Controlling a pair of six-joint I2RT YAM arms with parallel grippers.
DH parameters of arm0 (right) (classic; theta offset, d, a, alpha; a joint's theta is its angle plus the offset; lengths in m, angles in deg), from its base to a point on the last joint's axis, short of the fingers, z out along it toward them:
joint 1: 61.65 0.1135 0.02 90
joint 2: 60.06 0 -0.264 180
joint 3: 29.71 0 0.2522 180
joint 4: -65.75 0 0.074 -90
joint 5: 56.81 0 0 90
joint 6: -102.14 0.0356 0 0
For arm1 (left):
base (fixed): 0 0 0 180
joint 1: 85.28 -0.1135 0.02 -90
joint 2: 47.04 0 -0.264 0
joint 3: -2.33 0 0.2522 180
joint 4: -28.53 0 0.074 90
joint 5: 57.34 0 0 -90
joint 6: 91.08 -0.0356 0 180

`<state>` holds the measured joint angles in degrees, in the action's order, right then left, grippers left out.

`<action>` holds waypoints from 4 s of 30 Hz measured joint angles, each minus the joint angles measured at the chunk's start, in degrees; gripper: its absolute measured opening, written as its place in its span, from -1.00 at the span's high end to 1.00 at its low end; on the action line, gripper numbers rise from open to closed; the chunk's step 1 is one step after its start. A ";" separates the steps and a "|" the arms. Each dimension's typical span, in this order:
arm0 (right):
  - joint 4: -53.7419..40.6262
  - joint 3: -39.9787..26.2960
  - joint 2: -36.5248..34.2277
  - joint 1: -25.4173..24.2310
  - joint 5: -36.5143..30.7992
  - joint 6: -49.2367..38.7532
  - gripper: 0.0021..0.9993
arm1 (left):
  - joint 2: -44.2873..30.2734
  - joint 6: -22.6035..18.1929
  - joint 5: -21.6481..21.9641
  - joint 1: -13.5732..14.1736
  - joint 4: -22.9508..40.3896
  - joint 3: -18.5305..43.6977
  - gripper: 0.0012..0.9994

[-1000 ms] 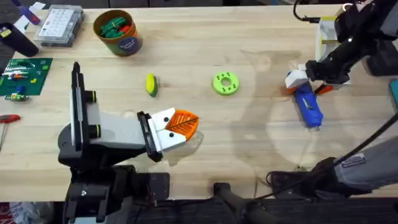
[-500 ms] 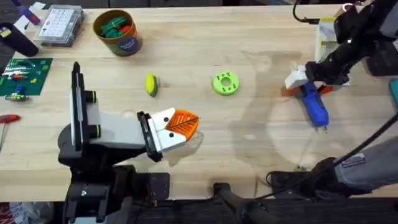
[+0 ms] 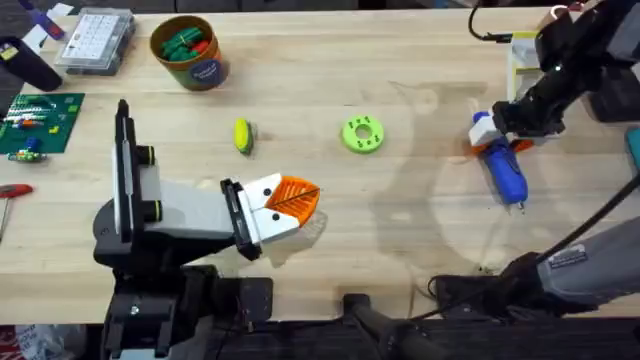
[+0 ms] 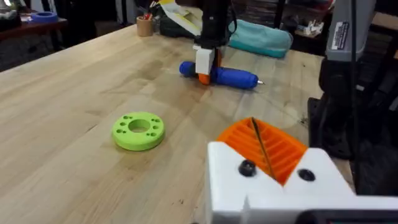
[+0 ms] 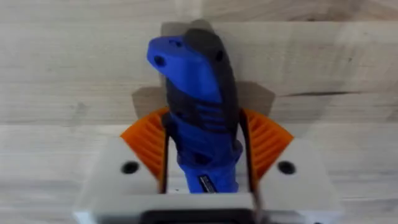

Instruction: Pick up the gripper from the table and insert it into the empty holder that is missing its gripper. Then pick up a screw, insert it into the mounting hole, and use the screwdriver to tighten it. Finally, clean up the table by picking up the vegetable and placing it into the bucket.

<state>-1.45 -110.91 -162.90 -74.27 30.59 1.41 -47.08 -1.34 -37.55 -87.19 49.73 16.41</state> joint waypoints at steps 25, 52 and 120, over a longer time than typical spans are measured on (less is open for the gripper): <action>-5.15 -11.63 12.00 5.25 3.52 0.02 0.96 | 0.00 -0.01 0.17 0.00 -0.04 0.00 0.99; 11.68 -38.19 27.44 31.89 13.80 6.80 0.97 | 0.01 -0.01 0.51 0.00 -0.11 0.00 0.99; 112.26 2.55 22.08 47.18 72.23 43.68 0.98 | 0.01 -0.01 0.63 0.00 -0.13 0.00 0.99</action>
<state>110.81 -108.36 -140.81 -27.10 102.82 45.09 -47.07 -1.35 -36.92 -87.19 49.60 16.41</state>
